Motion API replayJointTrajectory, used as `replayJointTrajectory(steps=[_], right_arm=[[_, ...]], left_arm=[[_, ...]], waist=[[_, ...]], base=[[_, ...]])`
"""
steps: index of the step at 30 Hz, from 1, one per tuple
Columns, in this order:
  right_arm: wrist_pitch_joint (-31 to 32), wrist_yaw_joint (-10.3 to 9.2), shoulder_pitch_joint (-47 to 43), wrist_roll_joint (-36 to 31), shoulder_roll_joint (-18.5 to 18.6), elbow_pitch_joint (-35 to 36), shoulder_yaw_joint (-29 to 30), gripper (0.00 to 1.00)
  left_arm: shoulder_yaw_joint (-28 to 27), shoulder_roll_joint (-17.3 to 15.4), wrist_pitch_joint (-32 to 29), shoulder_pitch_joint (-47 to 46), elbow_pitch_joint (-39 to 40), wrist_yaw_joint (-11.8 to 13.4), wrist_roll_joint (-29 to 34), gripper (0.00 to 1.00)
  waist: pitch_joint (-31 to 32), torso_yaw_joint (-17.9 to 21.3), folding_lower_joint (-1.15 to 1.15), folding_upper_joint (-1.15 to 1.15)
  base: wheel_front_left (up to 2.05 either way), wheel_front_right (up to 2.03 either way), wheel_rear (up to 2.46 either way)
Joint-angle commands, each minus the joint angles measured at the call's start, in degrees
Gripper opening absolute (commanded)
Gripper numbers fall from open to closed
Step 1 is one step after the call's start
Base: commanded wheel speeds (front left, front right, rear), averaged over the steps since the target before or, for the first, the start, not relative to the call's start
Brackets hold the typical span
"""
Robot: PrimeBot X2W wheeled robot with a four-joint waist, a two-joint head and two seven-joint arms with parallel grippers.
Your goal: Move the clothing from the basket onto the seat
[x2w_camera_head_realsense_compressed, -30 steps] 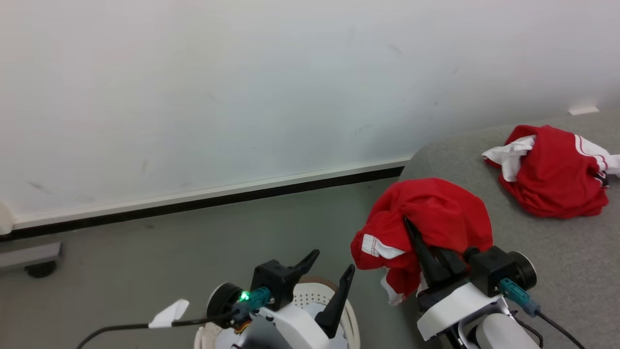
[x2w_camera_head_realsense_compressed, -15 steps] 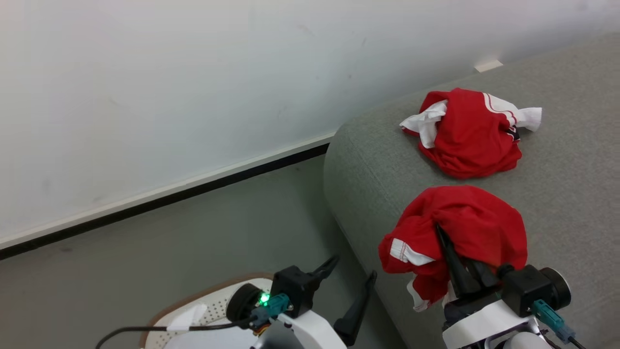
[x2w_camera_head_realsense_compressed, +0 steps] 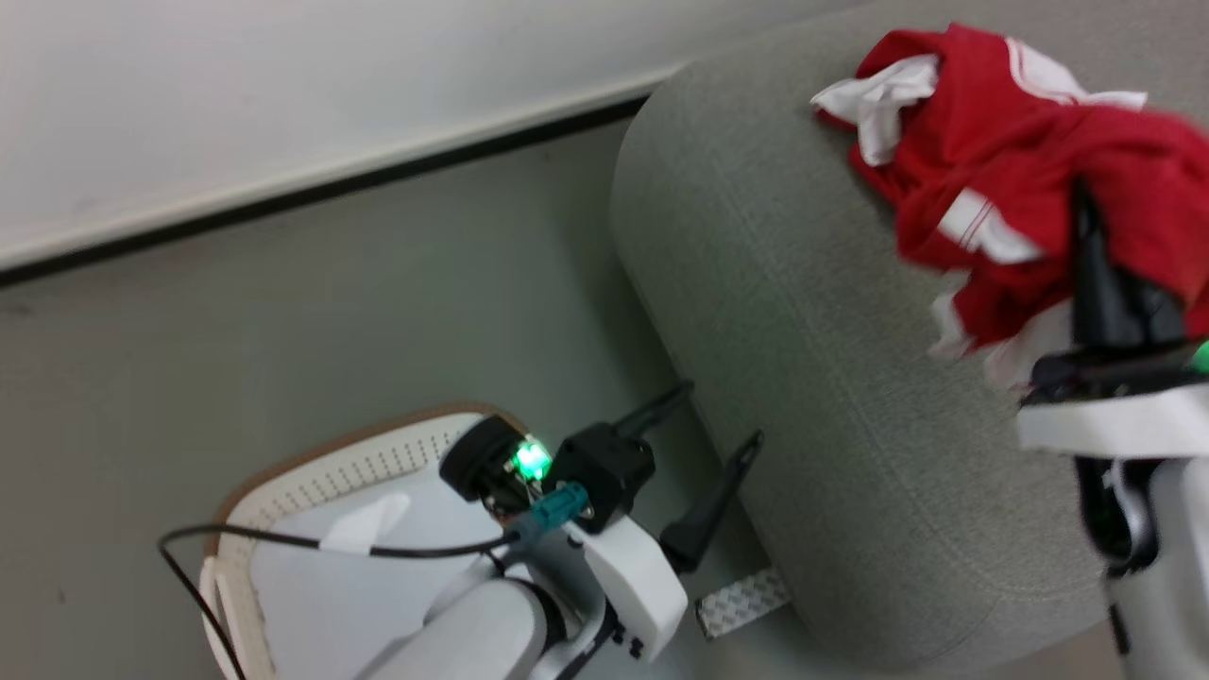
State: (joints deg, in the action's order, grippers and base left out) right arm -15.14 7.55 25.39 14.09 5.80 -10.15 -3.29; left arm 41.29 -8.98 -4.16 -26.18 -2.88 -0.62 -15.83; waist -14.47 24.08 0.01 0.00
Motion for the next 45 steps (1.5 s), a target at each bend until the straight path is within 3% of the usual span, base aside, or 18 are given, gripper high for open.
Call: replayJointTrajectory(steps=[1,8,12,18,19,20,21,24,35,40,45], right_arm=[[0.00,-0.13,4.00,0.13,0.60,0.84,1.50,0.00],[0.11,-0.13,22.16,0.55,7.32,-0.30,12.43,0.00],[1.32,-0.13,31.53,1.24,12.14,-8.15,19.30,0.00],[1.03,-0.13,38.81,0.35,13.74,-24.06,29.82,0.03],[0.80,-0.13,38.75,0.18,13.37,-26.10,30.77,0.39],[0.58,-0.13,38.61,0.43,12.97,-27.73,31.30,0.94],[0.31,-0.13,38.05,0.41,12.56,-29.14,31.76,1.00],[-0.05,-0.13,34.90,0.50,10.55,-29.54,31.93,1.00],[-0.06,-0.13,10.61,-0.77,0.23,-12.98,24.50,1.00],[-0.06,-0.13,1.34,-2.96,-1.50,-8.09,19.01,1.00],[-0.07,-0.13,-6.36,-5.28,-2.19,-4.57,13.84,1.00]], left_arm=[[-0.44,-1.18,-0.63,-2.50,0.76,-0.54,0.95,1.00],[-1.86,-3.31,-1.29,-14.32,3.59,-3.41,3.84,1.00],[-1.59,-3.11,0.62,-18.93,3.83,-4.81,3.63,1.00],[-0.99,-2.84,3.93,-20.70,2.27,-5.39,2.68,1.00],[-0.79,-2.79,4.38,-20.55,1.90,-5.47,2.52,1.00],[-0.67,-2.70,4.78,-20.25,1.49,-5.51,2.29,1.00],[-0.73,-2.67,5.27,-19.79,1.07,-5.47,2.03,1.00],[-0.94,-2.91,6.56,-18.67,0.09,-4.98,1.84,1.00],[-1.48,-2.78,11.27,-9.91,-4.41,-2.35,-1.82,1.00],[-2.48,-2.98,13.73,-3.13,-7.20,-0.22,-4.61,1.00],[-4.80,-3.28,15.86,4.06,-9.79,3.47,-7.07,1.00]], waist=[[-11.30,-2.87,-0.01,0.00],[-26.04,-6.13,-0.01,0.00],[-30.52,-8.25,-0.01,0.00],[-32.41,-10.71,-0.01,0.00],[-32.23,-11.00,-0.01,0.00],[-31.93,-11.21,-0.01,0.00],[-31.54,-11.30,-0.01,0.00],[-29.68,-11.09,-0.01,0.00],[-14.54,-10.37,-0.01,0.00],[-5.89,-10.80,-0.01,0.00],[2.11,-12.02,-0.01,0.00]], base=[[0.00,0.00,0.00],[0.00,0.00,0.00],[0.00,0.00,0.00],[0.00,0.00,0.00],[0.00,0.00,0.00],[0.00,0.00,0.00],[0.00,0.00,0.00],[0.00,0.00,0.00],[0.00,0.00,0.00],[0.00,0.00,0.00],[0.00,0.00,0.00]])
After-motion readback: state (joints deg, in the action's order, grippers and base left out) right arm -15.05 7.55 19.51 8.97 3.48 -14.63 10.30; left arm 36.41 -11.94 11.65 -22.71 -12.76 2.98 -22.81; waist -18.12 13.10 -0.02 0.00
